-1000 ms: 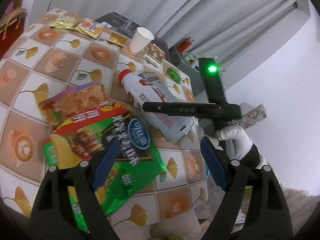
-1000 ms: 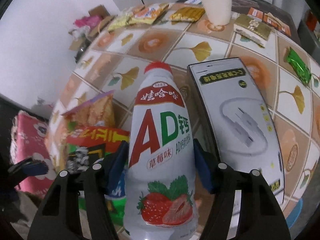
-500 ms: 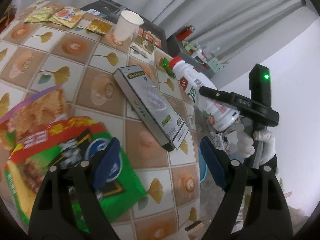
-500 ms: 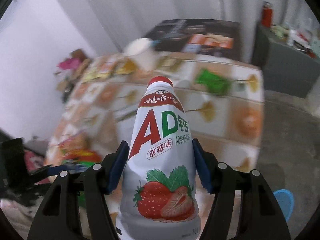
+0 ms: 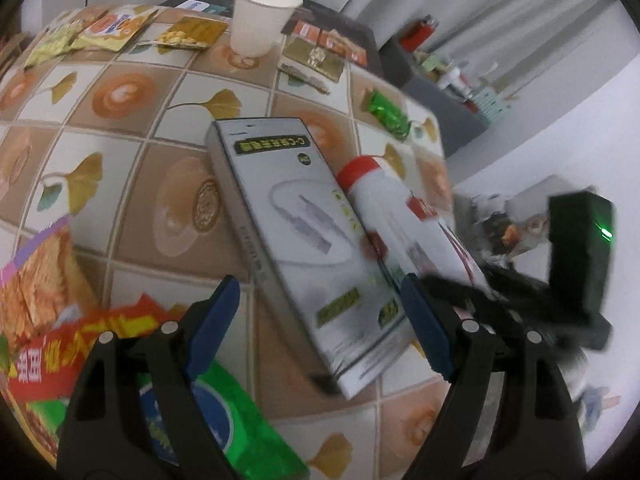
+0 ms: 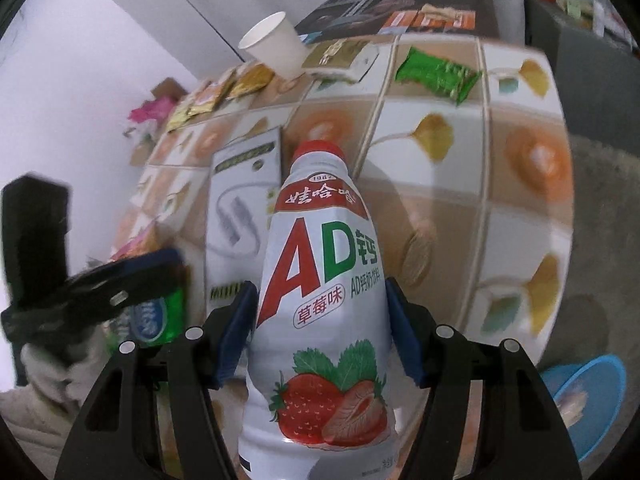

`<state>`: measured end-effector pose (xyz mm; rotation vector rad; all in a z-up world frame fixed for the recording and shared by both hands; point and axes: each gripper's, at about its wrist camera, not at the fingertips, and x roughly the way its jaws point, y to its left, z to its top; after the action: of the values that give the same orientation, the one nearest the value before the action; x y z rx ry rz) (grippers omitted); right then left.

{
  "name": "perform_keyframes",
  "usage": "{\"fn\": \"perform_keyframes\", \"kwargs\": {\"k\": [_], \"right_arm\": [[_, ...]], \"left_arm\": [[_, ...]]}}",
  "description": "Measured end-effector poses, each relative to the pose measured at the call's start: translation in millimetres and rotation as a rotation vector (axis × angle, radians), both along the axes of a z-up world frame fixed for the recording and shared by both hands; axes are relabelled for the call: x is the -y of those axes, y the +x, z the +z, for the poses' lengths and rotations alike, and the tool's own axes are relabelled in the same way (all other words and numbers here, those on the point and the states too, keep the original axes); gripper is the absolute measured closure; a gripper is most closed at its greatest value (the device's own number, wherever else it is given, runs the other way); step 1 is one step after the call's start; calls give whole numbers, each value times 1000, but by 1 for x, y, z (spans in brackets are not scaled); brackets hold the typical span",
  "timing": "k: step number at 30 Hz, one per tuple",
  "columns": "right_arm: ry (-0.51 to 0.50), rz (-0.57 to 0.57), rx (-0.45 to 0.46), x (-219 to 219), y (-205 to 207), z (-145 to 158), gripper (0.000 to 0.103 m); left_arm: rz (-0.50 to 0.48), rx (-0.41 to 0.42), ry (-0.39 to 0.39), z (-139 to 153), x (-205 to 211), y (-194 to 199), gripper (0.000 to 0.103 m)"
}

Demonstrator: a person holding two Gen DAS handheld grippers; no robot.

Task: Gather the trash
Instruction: 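Grasp the white C-C cable box with the left tool while the right holds the bottle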

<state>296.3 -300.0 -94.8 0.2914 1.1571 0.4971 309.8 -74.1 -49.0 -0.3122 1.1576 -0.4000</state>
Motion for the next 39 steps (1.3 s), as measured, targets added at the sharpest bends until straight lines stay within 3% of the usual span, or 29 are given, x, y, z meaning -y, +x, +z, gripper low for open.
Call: {"fn": "perform_keyframes", "kwargs": {"k": [6, 12, 20, 24, 30, 34, 39], "right_arm": [[93, -63, -12, 14, -30, -5, 41], [159, -128, -27, 25, -60, -12, 41], [193, -219, -14, 35, -132, -11, 41], [109, -316, 52, 46, -146, -3, 41], [34, -373, 78, 56, -134, -1, 40], [38, -370, 69, 53, -130, -6, 40], [42, -378, 64, 54, -129, -9, 40]], "left_arm": [[-48, -17, 63, -12, 21, -3, 25], [-92, -34, 28, -13, 28, -18, 25], [-290, -49, -22, 0, 33, -73, 25], [-276, -13, 51, 3, 44, -76, 24], [-166, 26, 164, 0, 60, -59, 24], [-140, 52, 214, -1, 71, -50, 24], [-160, 128, 341, -5, 87, -49, 22]]}}
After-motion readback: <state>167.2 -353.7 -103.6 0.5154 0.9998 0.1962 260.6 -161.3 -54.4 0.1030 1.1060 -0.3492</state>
